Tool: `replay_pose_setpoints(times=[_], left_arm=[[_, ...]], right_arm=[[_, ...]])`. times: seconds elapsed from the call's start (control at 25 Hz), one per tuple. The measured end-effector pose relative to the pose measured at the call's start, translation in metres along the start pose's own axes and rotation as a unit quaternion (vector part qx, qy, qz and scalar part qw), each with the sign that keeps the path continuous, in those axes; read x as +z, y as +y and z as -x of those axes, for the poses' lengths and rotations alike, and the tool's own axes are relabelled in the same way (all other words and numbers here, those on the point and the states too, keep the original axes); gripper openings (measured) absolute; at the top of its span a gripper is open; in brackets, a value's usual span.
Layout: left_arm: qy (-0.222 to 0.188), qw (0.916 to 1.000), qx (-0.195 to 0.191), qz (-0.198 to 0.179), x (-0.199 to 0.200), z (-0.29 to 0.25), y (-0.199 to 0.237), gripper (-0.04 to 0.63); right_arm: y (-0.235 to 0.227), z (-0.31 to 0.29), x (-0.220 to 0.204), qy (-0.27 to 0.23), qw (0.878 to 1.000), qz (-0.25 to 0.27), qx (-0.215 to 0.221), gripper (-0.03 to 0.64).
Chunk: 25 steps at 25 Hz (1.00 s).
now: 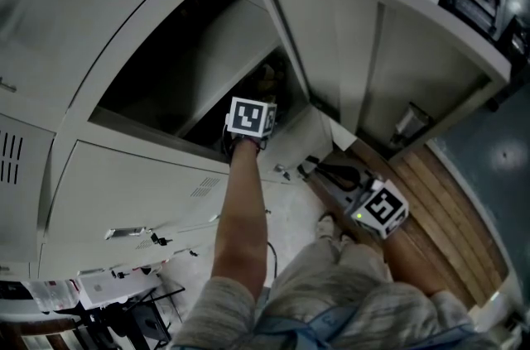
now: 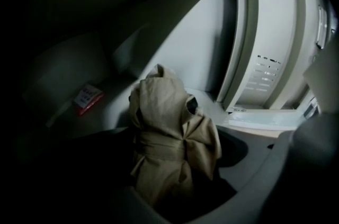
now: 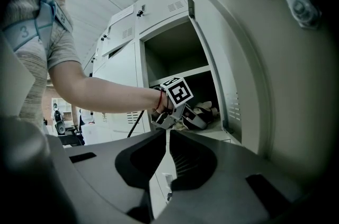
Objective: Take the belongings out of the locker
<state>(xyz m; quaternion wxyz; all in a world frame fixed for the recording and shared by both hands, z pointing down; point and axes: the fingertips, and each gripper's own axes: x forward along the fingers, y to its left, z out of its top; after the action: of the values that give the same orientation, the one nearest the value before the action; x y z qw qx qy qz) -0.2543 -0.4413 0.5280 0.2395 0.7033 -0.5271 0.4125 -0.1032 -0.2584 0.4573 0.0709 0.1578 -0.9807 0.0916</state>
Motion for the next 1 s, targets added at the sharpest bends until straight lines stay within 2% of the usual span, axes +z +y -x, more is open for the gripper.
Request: replay_pose_setpoints(times=[0.2,0.44,0.68,0.84,1.0], left_arm=[[-0.001,0.9999,-0.013,0.002,-0.002,0.000,-0.017,0.318],[-0.021,0.9995,0.024,-0.005,-0.001,0.005,-0.020,0.281],[-0.031,0.9992,0.022,0.016,-0.009,0.012,-0.033,0.270],[-0.068,0.9961,0.047,0.029,-0.010,0.021,-0.034,0.264],[-0.137,0.9868,0.061,0.060,-0.006,0.033,-0.033,0.261]], right_arm=[[-0.001,0.004,0.000,-0.005,1.000,-0.005,-0.011,0.005],[-0.002,0.012,-0.002,-0.008,1.000,-0.005,-0.025,0.005],[0.006,0.018,-0.003,-0.008,1.000,-0.008,-0.022,0.005],[0.012,0.024,-0.002,-0.009,1.000,-0.006,-0.021,0.005],[0.014,0.032,-0.002,-0.013,1.000,-0.011,-0.025,0.005]])
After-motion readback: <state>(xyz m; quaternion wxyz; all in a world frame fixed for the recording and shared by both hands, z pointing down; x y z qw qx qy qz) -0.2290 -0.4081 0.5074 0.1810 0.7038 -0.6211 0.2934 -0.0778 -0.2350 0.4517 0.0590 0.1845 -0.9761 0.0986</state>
